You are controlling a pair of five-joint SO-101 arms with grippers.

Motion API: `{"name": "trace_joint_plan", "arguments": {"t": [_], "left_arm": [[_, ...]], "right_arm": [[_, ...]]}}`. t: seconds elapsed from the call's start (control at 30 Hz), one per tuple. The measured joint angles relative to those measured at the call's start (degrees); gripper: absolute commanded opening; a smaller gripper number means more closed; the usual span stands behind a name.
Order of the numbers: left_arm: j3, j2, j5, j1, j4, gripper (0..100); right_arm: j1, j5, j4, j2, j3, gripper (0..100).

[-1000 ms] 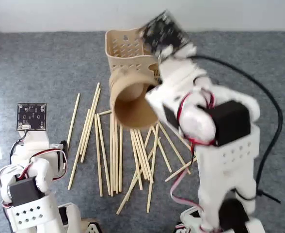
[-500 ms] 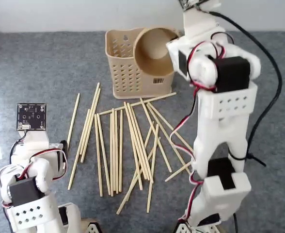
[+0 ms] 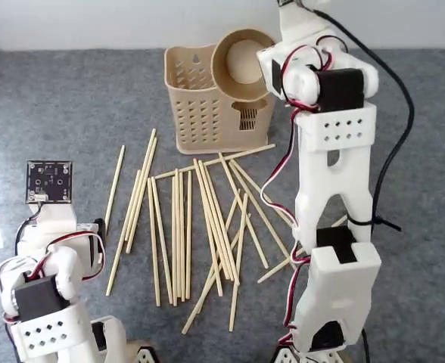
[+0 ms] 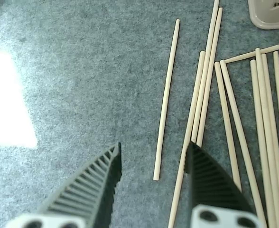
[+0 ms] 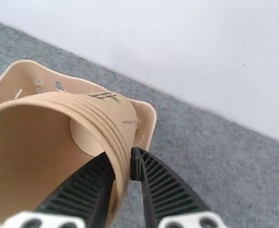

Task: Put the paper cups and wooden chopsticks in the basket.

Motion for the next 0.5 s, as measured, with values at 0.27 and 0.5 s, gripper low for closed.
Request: {"name": "trace_joint_plan", "arguments": {"t": [0.27, 0.5], "left_arm": [[1.4, 0.0, 0.0, 0.0, 0.0, 21], [1.4, 0.0, 0.0, 0.0, 0.0, 21]], "right_arm": [[0.2, -0.1, -1.5, 3.2, -0.2, 17.8], [2.0, -8.0, -6.8, 3.5, -0.2, 30.2]]}}
